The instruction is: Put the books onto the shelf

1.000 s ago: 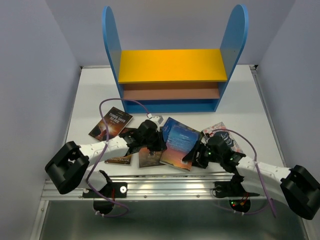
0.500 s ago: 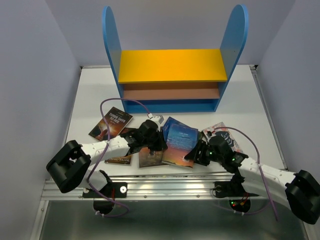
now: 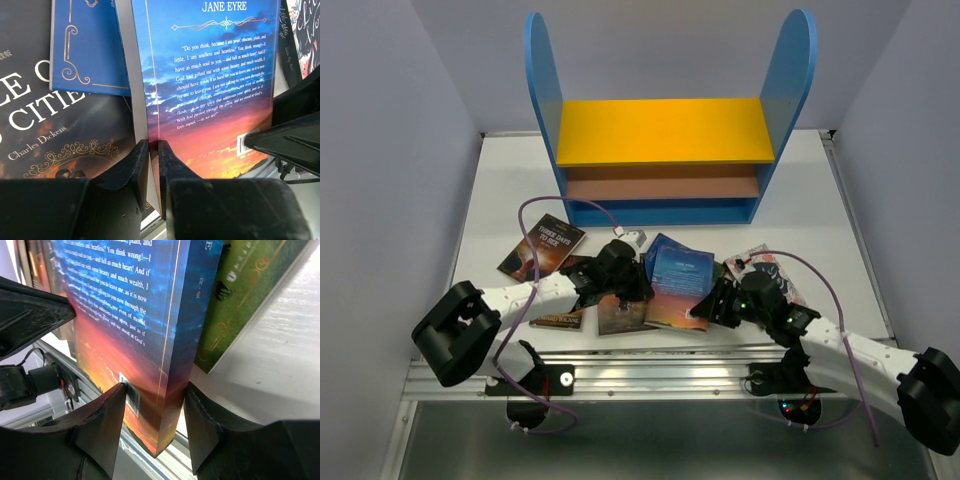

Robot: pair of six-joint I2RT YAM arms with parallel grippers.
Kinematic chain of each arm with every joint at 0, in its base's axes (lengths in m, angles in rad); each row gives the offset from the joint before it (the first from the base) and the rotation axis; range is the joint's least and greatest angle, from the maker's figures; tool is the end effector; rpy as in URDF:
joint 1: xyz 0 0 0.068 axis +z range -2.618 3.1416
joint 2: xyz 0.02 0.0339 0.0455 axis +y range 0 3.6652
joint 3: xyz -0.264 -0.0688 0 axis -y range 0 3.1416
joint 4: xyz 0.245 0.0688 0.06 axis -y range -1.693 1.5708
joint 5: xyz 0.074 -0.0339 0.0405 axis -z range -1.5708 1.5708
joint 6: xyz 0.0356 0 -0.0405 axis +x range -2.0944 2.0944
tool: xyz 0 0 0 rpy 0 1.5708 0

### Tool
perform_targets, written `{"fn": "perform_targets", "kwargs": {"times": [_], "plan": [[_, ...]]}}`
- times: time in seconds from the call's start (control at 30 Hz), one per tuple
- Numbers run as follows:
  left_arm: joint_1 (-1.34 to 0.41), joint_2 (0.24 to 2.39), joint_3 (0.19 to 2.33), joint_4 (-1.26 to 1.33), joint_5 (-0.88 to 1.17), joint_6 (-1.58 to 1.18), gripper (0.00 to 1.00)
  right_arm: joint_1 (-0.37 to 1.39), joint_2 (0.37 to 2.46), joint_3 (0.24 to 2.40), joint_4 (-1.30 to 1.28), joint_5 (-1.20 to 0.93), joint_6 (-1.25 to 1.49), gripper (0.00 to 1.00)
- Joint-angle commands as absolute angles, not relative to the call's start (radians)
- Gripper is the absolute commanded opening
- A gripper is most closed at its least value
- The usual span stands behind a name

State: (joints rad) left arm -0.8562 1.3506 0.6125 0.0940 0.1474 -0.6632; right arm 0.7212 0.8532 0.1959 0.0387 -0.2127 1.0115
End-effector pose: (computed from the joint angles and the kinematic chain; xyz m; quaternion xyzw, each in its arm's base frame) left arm 0.1738 -0.2083 0.1851 0.1187 0.8848 -0.3547 0.2778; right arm 0.1194 0.1150 0.1471 0.0797 0.8815 0.4083 0.2232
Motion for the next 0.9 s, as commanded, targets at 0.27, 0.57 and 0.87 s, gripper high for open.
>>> {"fn": "perform_targets", "kwargs": {"times": [0.27,0.57,0.87], "plan": [[-0.888,1.319,0.583,0.071,0.190,-0.672,0.00,0.733,0.784,0.314,0.443,-0.310,0.991,0.01],[-0.888,1.256,0.601,0.035,0.140,-0.693,0.07,0.733,0.765,0.406,0.315,-0.304,0.910,0.01],[-0.887,1.243,0.640,-0.032,0.086,-0.698,0.20,0.733,0.891,0.531,0.212,-0.339,0.835,0.01]]}}
